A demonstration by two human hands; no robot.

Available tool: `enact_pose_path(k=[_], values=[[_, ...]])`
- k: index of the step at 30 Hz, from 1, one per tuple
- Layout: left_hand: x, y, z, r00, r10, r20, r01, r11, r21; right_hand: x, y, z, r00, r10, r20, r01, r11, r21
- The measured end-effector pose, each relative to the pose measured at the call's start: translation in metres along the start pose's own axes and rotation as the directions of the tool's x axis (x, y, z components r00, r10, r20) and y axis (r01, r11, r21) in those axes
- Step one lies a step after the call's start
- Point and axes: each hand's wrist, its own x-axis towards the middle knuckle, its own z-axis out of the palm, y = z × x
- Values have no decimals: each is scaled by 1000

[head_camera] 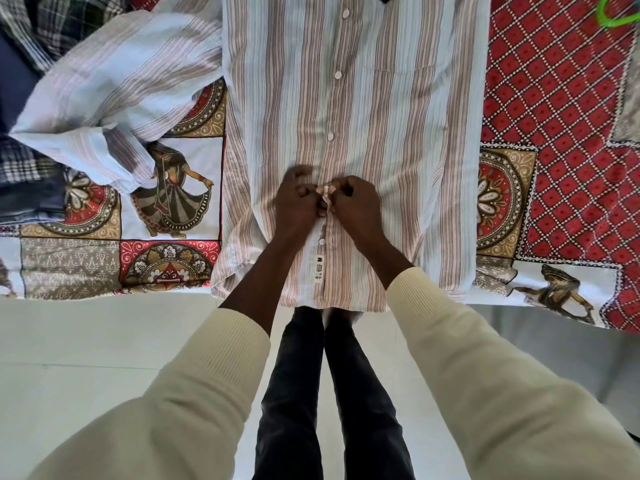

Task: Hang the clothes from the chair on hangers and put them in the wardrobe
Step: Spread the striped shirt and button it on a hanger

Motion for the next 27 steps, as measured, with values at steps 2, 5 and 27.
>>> enact_pose_path(k=[2,5,27], values=[[-1,-1,2,1000,22,-17,-22,999,-24,3,1,-2,1000,-14,19,14,1000,-12],[-3,-3,3,997,70,-18,-69,997,26,4,2,-4,999,-28,38,29,999,-24],[-47,-21,-25,974,211,-86,-175,935,308,-61,37,-9,971,-142,-191,102,974,-204]])
